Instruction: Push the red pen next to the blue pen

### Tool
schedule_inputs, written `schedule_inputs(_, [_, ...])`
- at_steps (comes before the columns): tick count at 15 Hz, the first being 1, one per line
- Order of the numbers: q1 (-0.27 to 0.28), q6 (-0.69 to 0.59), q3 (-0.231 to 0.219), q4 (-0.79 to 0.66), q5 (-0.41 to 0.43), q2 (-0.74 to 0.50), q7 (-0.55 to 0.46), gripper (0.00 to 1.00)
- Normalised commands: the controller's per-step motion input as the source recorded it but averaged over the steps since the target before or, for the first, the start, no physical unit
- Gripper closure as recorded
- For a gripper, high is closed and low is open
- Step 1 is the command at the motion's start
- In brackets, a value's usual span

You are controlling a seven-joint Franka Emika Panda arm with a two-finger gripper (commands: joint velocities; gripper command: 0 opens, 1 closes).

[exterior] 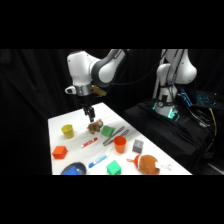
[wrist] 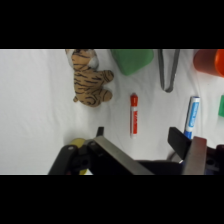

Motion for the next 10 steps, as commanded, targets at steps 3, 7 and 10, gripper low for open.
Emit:
schedule_inputs(3, [-0.092,0.03,0.050,0.31,0.059,0.17,-0.21,0.00])
schedule_inputs(7, [-0.101,0.09,0.056,0.36,0.054,0.32,-0.20,0.00])
schedule_inputs(10, [-0.165,0.16,0.086,0.37,0.080,0.47,-0.26,0.00])
